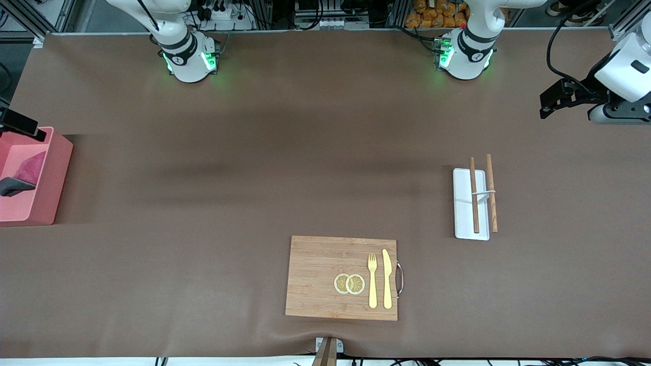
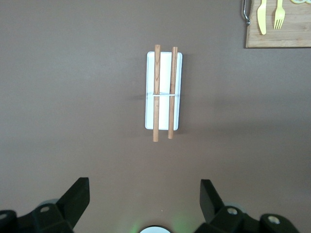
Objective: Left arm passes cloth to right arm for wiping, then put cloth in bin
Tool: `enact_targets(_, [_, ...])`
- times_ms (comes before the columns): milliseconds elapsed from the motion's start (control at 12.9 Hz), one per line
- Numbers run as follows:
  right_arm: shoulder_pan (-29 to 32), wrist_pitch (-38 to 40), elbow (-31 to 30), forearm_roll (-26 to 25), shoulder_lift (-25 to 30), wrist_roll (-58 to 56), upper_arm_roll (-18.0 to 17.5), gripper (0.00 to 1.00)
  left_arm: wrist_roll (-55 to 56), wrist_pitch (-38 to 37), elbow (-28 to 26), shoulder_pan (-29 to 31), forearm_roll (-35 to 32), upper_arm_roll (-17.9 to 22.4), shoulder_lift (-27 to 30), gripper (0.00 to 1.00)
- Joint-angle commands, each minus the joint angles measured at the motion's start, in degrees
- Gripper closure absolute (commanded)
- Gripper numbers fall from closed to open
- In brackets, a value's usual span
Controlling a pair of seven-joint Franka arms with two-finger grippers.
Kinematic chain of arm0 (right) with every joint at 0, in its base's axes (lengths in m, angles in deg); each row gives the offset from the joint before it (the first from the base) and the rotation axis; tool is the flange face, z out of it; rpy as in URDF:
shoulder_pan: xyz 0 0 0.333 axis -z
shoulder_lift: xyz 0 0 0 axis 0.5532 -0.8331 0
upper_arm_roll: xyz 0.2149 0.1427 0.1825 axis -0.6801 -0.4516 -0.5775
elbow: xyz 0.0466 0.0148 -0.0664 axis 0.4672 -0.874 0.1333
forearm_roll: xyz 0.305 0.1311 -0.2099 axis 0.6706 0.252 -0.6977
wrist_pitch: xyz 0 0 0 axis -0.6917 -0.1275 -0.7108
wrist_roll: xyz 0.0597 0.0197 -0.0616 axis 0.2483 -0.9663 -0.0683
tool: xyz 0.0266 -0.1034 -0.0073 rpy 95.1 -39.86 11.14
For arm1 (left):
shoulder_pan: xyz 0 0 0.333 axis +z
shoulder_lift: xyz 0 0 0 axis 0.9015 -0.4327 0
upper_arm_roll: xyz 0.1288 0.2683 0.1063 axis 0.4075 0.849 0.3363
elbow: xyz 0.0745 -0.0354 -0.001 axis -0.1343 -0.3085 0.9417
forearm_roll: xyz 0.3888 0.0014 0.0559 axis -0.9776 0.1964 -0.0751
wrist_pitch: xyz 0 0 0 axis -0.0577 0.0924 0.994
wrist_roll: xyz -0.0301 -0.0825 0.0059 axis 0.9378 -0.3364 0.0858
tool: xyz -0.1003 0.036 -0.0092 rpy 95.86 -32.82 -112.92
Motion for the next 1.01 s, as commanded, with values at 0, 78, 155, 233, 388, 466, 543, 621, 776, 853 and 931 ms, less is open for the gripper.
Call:
enact_targets(0, [-1.19, -2.25, -1.80, 0.40, 2.21, 1.96, -0.39, 0.00, 0.80, 2.10, -0.18, 0.15, 0.88, -0.32, -0.05, 0.00])
enact_targets(78, [-1.36, -2.25, -1.19, 0.67, 2.21, 2.04, -0.48, 0.00, 0.80, 2.28, -0.18, 0.15, 0.97, -0.32, -0.05, 0.00])
enact_targets(155, [-1.97, -2.08, -0.74, 1.10, 2.21, 2.22, -0.57, 0.00, 0.80, 2.29, -0.10, 0.15, 0.98, -0.32, -0.14, 0.00])
enact_targets(233, [-2.50, -1.55, -0.83, 1.37, 2.56, 2.31, -0.83, 0.00, 0.71, 2.29, -0.09, 0.15, 1.06, -0.32, -0.40, 0.00])
enact_targets(388, [-3.03, -1.29, -1.79, 1.46, 3.35, 2.31, -0.83, 0.00, 0.71, 2.29, 0.17, 0.15, 0.98, -0.32, -0.84, 0.00])
enact_targets(466, [-3.47, -1.29, -1.79, 1.46, 3.44, 2.40, -0.83, 0.00, 0.71, 2.37, 0.17, 0.07, 0.98, -0.24, -1.02, 0.00])
enact_targets(543, [-3.65, -1.29, -1.79, 1.46, 3.44, 2.92, -0.83, 0.00, 0.71, 2.37, 0.26, 0.15, 0.98, -0.24, -1.02, 0.00])
enact_targets(621, [-4.78, -1.20, -1.79, 1.46, 3.70, 4.93, -0.66, 0.00, 0.36, 2.37, 0.26, 0.50, 1.06, -0.24, -1.02, 0.00])
enact_targets(776, [-5.50, -1.55, -1.36, 1.11, 3.53, 8.81, -0.65, 0.00, 0.27, 2.37, 0.17, 0.59, 1.42, -0.24, -1.11, 0.00])
enact_targets(853, [-5.50, -1.98, -1.18, 0.85, 3.27, 8.64, -0.65, 0.00, 0.27, 2.37, 0.17, 0.59, 1.42, -0.24, -1.11, 0.00])
enact_targets(931, [-5.50, -2.25, -1.01, 0.76, 3.09, 8.29, -0.65, 0.00, 0.27, 2.37, 0.17, 0.59, 1.42, -0.24, -1.11, 0.00])
